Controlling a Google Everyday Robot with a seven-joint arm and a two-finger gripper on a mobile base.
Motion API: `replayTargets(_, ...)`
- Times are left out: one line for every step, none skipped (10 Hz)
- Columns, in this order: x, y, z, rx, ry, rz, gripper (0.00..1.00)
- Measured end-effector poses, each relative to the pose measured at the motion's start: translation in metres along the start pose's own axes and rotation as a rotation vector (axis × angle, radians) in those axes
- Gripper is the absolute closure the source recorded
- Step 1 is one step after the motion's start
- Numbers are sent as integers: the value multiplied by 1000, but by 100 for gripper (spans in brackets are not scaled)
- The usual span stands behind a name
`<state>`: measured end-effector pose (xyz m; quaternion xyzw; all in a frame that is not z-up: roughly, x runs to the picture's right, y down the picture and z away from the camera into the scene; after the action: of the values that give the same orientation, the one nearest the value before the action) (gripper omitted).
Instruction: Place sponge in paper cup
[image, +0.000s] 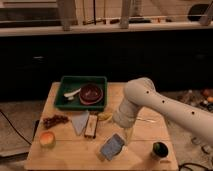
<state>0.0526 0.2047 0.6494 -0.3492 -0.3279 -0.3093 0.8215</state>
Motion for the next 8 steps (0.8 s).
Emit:
replayTargets(5,-2,-3,4,5,1,25)
replayTargets(6,-1,-5,6,9,4,25)
replayTargets(6,0,-5,6,10,6,25)
replayTargets(6,-1,-5,5,10,5,25)
replayTargets(6,-1,-4,5,9,4,25)
replayTargets(6,-1,-4,5,9,4,25)
replayTargets(6,-1,-4,5,9,4,25)
replayTargets(6,-1,-4,5,9,4,25)
